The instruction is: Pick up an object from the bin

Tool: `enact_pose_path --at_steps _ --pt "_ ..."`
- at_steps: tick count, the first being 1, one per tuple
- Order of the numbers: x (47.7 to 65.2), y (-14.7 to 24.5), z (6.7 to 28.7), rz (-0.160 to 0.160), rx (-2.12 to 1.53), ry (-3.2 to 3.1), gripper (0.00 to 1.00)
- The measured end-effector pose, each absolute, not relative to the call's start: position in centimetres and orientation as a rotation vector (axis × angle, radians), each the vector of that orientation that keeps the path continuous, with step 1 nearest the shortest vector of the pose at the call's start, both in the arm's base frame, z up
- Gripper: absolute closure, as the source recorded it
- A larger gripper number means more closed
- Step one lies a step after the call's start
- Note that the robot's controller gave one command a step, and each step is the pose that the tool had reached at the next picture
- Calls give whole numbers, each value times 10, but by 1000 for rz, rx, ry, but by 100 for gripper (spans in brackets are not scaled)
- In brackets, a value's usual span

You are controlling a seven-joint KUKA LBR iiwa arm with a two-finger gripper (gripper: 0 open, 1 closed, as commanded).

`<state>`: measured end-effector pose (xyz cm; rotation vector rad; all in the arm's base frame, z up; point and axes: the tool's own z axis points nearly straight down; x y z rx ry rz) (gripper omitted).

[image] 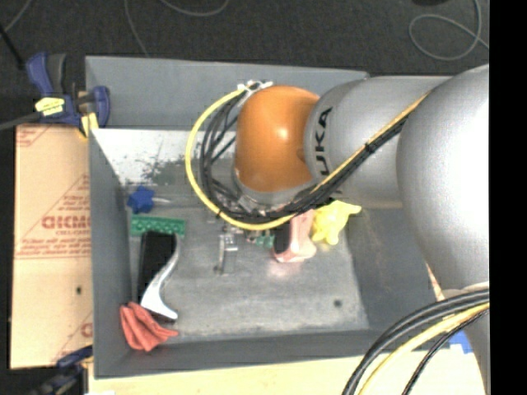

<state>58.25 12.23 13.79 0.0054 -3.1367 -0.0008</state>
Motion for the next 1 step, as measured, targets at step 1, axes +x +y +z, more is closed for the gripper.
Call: enact_pose_path --at_steps 1 --pt "585 122 143 -3 1 -3145 0"
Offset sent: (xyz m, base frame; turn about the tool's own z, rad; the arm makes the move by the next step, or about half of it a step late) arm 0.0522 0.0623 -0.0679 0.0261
